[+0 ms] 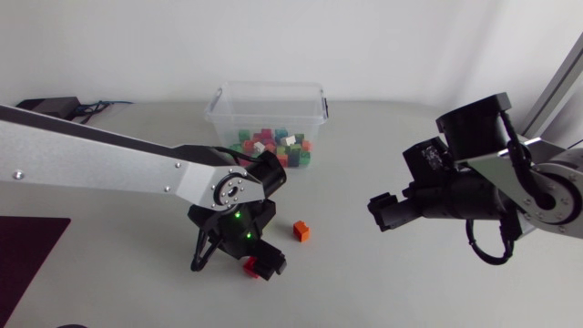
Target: Place the duplo bricks in the container
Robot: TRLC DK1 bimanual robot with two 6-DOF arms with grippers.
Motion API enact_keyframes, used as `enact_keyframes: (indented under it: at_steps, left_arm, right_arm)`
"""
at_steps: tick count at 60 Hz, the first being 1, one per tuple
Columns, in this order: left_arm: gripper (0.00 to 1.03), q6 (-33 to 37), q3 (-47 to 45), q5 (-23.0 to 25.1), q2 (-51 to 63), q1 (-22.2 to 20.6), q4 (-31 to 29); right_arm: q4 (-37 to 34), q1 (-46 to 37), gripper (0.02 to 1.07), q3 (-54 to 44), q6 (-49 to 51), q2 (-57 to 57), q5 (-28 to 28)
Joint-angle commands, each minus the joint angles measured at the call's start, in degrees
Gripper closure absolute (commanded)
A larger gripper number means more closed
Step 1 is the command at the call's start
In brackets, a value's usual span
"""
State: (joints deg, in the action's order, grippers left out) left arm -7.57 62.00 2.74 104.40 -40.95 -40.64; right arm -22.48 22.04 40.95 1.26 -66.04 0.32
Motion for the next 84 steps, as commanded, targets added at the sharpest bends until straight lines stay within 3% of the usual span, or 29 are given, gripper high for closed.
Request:
enact_keyframes:
  at_steps: [1, 7, 33, 47, 62, 80, 84]
  left_arm:
    - [0.28, -1.7, 0.0, 0.0, 1.4, -0.4, 0.4]
    - [0.42, -2.0, -0.5, -0.1, 1.4, -0.3, 1.4]
    - [0.62, -2.1, -2.1, -0.1, 1.9, -1.1, 1.7]
    - [0.77, -0.6, -2.4, -0.3, 0.1, -0.9, 0.7]
    - [0.77, 3.8, 0.1, -0.3, -11.0, 5.2, -3.9]
    - [0.77, 7.2, 6.6, -0.3, -16.8, 12.2, -5.6]
    - [0.77, 7.4, 9.4, -0.3, -16.9, 14.3, -5.6]
  right_arm:
    - [0.4, 0.5, 0.07, 0.6, -1.8, -0.8, 0.6]
    - [0.4, 0.5, 0.07, 0.6, -1.8, -1.2, 0.6]
    - [0.5, 4.1, 0.07, 1.4, -2.0, -4.0, 3.2]
    - [-0.4, 8.2, 0.07, 3.1, -1.6, -10.4, 3.1]
    - [-4.0, 11.6, 0.07, 12.5, -1.7, -23.1, -2.0]
    - [-10.4, 16.2, 0.07, 25.2, -2.3, -37.8, -2.2]
    - [-11.0, 16.4, 0.12, 27.0, -2.3, -40.4, -2.2]
